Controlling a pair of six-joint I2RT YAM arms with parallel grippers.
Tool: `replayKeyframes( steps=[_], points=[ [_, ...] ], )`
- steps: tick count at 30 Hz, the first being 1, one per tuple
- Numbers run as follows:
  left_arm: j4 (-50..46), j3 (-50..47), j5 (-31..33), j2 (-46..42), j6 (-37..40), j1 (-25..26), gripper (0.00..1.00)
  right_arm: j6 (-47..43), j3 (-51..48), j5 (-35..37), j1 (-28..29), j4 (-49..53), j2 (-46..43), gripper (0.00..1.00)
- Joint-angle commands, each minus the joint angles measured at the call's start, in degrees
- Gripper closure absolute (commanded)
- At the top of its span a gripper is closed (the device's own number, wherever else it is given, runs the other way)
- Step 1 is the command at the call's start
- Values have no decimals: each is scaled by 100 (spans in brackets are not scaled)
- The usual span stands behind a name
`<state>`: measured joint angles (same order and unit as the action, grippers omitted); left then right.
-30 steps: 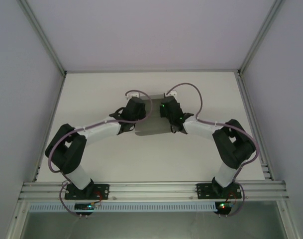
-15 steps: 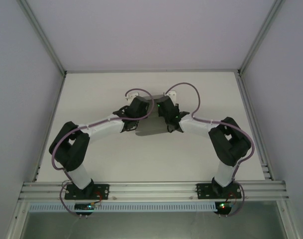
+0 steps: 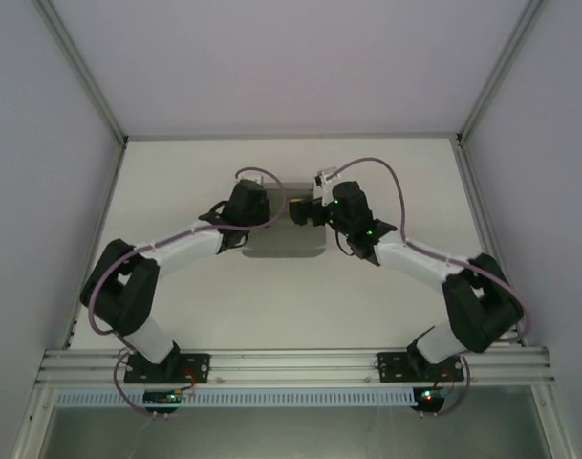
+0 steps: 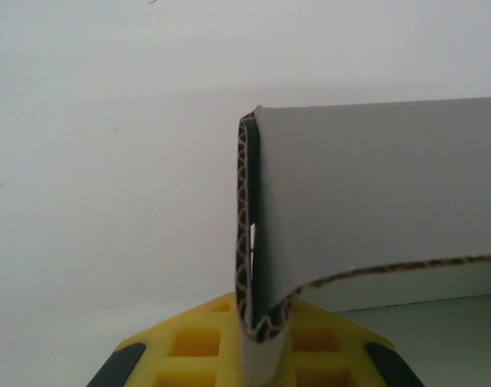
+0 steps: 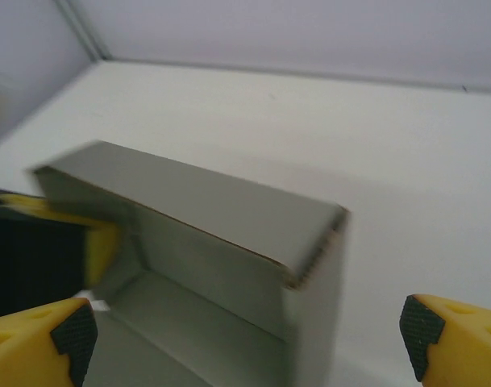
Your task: Assemble paper box
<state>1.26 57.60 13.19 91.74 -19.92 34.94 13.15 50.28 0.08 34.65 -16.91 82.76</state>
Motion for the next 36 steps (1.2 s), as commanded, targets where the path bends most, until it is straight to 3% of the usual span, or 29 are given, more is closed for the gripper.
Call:
replayKeyframes(
  steps=[1,3,5,9,16,30,36],
  points=[
    [-362,295,-1642,-424,1646,-294,100,-118,-270,-10,-64,417,-779,1],
    [-1327,626,-2368,-509,2769,-447,100,-92,-412,349,-170,875,-1325,1],
    [-2137,834,-2546,-618,3752,-443,100,133,-507,578,-386,1490,-1862,1],
    [-3419,910,-3355,-965,5123,-398,100,599,-581,682,-1111,2885,-2536,1],
    [-4240,1165,-2373,-476,4997,161,100,848,-862,63,-2146,3862,-2815,1],
    [-5283,2856,-657,2296,4749,878,100,786,-774,-77,-2530,4006,-2397,1],
    [-5469,3231,-594,2767,4708,894,78,786,-874,-88,-2612,3940,-2406,1]
  ],
)
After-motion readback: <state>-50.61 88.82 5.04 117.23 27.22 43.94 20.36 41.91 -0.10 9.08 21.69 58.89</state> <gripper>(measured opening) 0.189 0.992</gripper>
